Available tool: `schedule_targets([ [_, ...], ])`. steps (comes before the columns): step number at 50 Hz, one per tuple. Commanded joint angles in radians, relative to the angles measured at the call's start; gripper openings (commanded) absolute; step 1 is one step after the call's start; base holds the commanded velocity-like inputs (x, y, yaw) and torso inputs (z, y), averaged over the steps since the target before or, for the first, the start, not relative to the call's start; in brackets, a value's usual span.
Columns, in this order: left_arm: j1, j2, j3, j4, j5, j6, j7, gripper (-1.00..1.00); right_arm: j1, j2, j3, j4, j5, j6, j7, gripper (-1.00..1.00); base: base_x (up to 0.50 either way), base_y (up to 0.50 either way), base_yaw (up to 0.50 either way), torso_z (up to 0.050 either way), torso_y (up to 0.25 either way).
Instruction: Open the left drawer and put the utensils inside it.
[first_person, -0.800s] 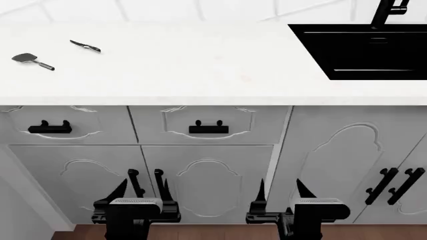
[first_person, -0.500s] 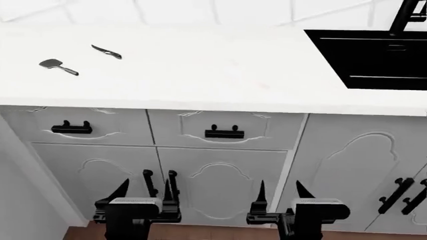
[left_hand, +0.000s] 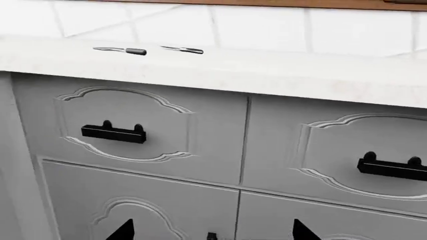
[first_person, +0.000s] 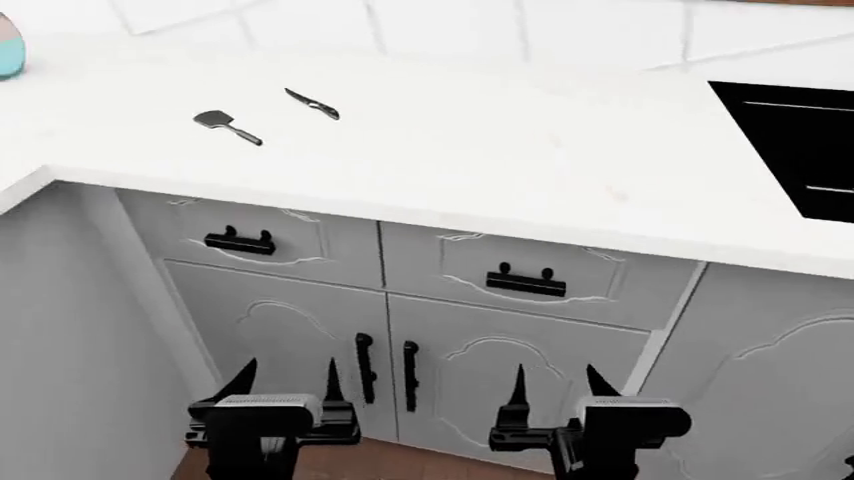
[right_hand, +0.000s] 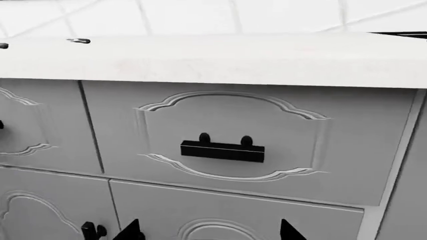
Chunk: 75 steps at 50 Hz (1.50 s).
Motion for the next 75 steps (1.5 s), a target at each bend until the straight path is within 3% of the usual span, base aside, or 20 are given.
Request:
schedule_targets([
  [1, 0.001, -0.013, 0.014, -0.010, -0.020, 0.010, -0.013, 1.00, 0.007, 0.014, -0.022, 0.013, 0.024, 0.004, 0.006, 1.00, 0.00, 0.00, 0.50, 0.050, 0.000],
  [49, 0.002, -0.050, 0.060, -0.071, -0.064, 0.059, -0.062, 1.00, 0.017, 0.050, -0.084, 0.036, 0.079, -0.021, 0.044, 1.00, 0.00, 0.00, 0.50, 0.050, 0.000],
  [53, 0.003, -0.051, 0.061, -0.082, -0.087, 0.061, -0.051, 1.00, 0.011, 0.079, -0.074, -0.224, 0.111, 0.228, 0.115, 1.00, 0.00, 0.00, 0.00, 0.000, 0.000],
  [56, 0.002, -0.051, 0.062, -0.086, -0.096, 0.058, -0.050, 1.00, 0.084, 0.110, -0.043, -0.503, 0.209, 0.596, 0.182, 1.00, 0.00, 0.00, 0.00, 0.000, 0.000],
  [59, 0.000, -0.052, 0.068, -0.093, -0.095, 0.060, -0.052, 1.00, 0.163, 0.131, -0.048, -0.680, 0.236, 0.821, 0.250, 1.00, 0.00, 0.00, 0.00, 0.000, 0.000],
  [64, -0.002, -0.053, 0.073, -0.102, -0.099, 0.065, -0.053, 1.00, 0.361, 0.076, 0.117, -0.904, 0.437, 1.279, 0.304, 1.00, 0.00, 0.00, 0.00, 0.000, 0.000],
  [67, -0.002, -0.054, 0.075, -0.101, -0.100, 0.066, -0.058, 1.00, 0.533, 0.028, 0.229, -0.916, 0.518, 1.524, 0.321, 1.00, 0.00, 0.00, 0.00, 0.000, 0.000],
  [68, -0.002, -0.055, 0.076, -0.101, -0.101, 0.066, -0.058, 1.00, 0.537, 0.027, 0.233, -0.918, 0.524, 1.532, 0.324, 1.00, 0.00, 0.00, 0.00, 0.000, 0.000],
  [72, -0.006, -0.057, 0.082, -0.104, -0.100, 0.067, -0.062, 1.00, 0.757, 0.130, 0.235, -0.723, 0.829, 1.554, 0.633, 1.00, 0.00, 0.00, 0.00, 0.000, 0.000],
  [75, -0.004, -0.059, 0.081, -0.107, -0.104, 0.072, -0.061, 1.00, 0.933, 0.196, 0.238, -0.505, 0.816, 1.532, 0.685, 1.00, 0.00, 0.00, 0.00, 0.000, 0.000],
])
